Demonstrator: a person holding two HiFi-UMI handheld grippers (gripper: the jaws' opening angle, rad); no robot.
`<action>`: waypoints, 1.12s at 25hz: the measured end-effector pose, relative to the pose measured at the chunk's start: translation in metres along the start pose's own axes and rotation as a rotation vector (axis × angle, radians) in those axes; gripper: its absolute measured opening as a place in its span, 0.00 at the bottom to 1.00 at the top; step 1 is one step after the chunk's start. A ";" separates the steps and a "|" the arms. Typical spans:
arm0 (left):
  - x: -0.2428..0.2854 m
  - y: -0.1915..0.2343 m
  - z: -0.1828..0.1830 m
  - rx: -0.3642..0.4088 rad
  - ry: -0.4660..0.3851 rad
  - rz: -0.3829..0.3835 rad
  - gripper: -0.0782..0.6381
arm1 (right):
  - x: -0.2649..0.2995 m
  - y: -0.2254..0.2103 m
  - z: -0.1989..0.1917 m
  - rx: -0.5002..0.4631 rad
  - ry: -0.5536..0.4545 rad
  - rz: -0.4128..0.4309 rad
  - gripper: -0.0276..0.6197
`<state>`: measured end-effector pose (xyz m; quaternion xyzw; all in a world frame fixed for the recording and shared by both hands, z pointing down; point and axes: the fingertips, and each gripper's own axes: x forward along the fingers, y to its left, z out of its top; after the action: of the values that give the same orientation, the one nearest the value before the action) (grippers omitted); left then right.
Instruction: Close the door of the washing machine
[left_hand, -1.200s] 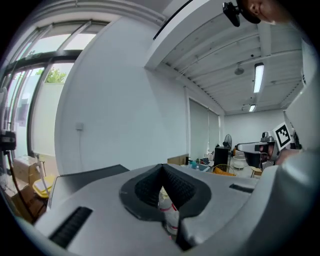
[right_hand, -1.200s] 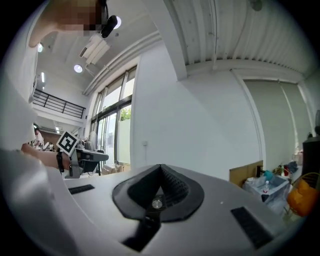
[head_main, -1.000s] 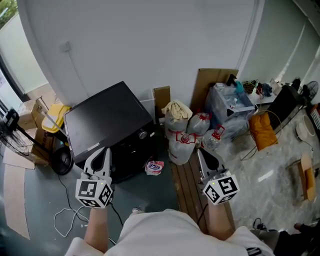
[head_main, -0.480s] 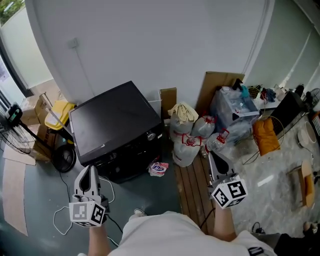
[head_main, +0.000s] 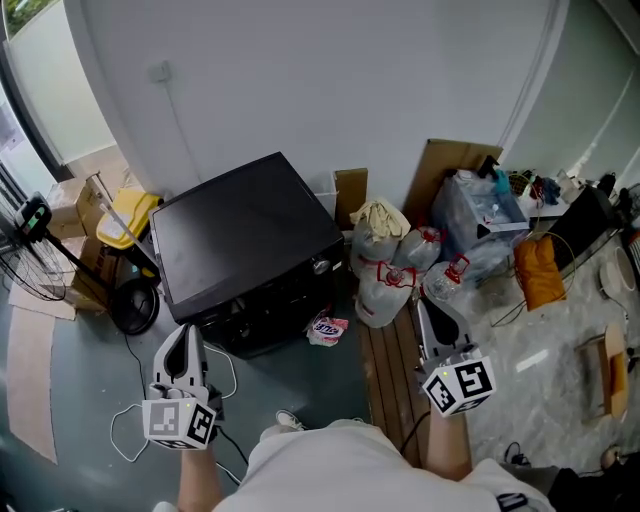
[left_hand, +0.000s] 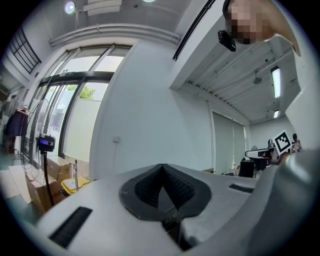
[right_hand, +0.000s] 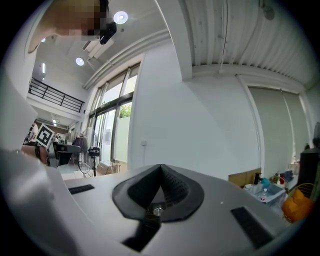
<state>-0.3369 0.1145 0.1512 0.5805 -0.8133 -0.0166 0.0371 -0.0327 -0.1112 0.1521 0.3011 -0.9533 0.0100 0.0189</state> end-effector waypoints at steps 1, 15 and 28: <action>0.001 0.001 0.000 0.000 -0.002 -0.007 0.12 | 0.000 0.002 -0.001 -0.001 0.003 -0.006 0.04; 0.015 0.030 0.007 -0.005 -0.019 -0.063 0.12 | 0.035 0.042 0.013 -0.052 -0.001 0.027 0.04; 0.016 0.040 0.003 -0.017 -0.023 -0.086 0.12 | 0.044 0.066 0.004 -0.091 0.034 0.043 0.04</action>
<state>-0.3805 0.1123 0.1516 0.6143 -0.7878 -0.0316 0.0319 -0.1065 -0.0826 0.1493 0.2793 -0.9586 -0.0281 0.0485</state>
